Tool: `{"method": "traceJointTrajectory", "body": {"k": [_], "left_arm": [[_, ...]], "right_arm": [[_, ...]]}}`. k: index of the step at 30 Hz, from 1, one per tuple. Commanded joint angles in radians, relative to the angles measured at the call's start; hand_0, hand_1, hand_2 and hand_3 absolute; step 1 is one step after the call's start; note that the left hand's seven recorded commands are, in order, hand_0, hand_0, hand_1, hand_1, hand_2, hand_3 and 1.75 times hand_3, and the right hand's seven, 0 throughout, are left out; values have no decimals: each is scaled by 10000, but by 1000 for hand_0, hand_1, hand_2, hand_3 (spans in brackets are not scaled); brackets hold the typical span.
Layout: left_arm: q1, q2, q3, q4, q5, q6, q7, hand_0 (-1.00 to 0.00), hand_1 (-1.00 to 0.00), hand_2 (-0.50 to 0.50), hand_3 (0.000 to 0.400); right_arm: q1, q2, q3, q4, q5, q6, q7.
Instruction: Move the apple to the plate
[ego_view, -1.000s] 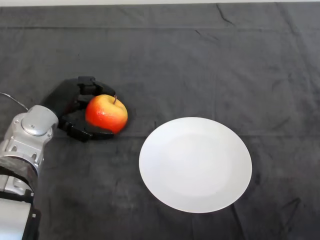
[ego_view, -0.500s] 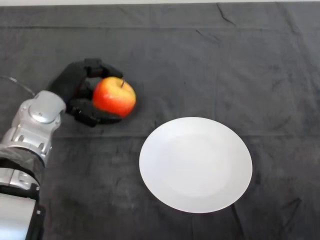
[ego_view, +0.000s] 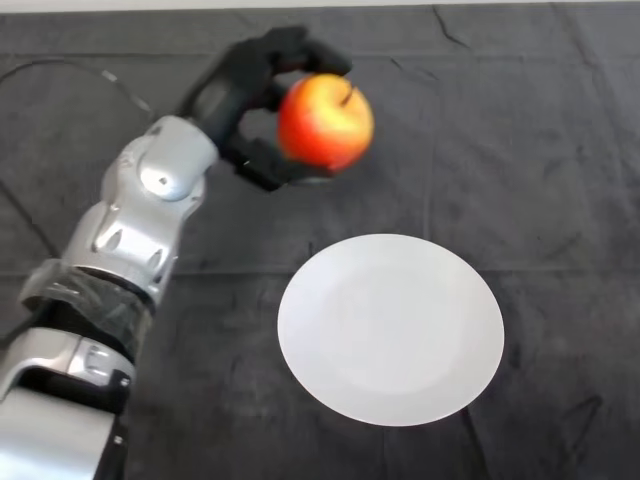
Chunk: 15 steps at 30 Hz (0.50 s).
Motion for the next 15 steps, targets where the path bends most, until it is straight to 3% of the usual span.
{"method": "traceJointTrajectory", "body": {"k": [1,15], "left_arm": [[671,14,-288,-407,120,77,213,-1000,-992,-4,400],[1086,135,-1799,278,-245,-289,258,-1000,-988,-6,400]], "right_arm": [[-77,-198,-96,-110,129,5,-8],[-62,-185,-96,-149,138,7,-29]]}}
